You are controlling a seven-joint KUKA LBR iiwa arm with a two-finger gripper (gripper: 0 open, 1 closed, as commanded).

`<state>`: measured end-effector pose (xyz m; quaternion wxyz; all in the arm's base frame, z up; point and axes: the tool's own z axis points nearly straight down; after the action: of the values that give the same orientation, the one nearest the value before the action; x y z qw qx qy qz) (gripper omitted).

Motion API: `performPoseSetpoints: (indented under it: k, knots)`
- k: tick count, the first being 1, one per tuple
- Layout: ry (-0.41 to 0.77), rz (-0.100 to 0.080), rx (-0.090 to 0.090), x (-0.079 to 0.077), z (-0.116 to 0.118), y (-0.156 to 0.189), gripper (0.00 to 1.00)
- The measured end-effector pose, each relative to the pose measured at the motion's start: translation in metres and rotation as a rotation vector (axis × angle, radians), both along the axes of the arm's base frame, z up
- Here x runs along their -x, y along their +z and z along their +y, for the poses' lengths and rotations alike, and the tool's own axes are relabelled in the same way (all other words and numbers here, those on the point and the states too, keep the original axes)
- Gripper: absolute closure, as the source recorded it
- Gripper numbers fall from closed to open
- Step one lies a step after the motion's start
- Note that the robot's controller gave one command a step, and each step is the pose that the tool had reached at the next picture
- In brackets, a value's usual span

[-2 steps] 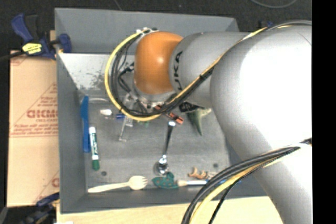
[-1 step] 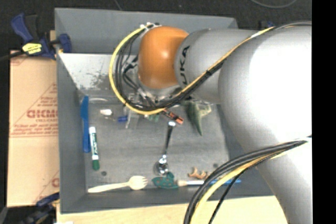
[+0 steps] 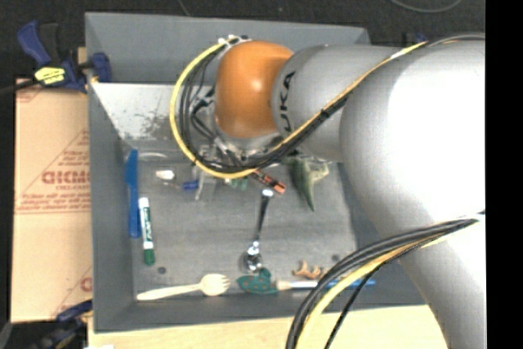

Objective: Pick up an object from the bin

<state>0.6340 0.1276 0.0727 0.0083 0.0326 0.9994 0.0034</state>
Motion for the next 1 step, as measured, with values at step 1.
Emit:
performPoseSetpoints:
  k: [1]
  knots:
    - [-0.001,0.0,0.0,0.0004,-0.0002,0.0068,1.0]
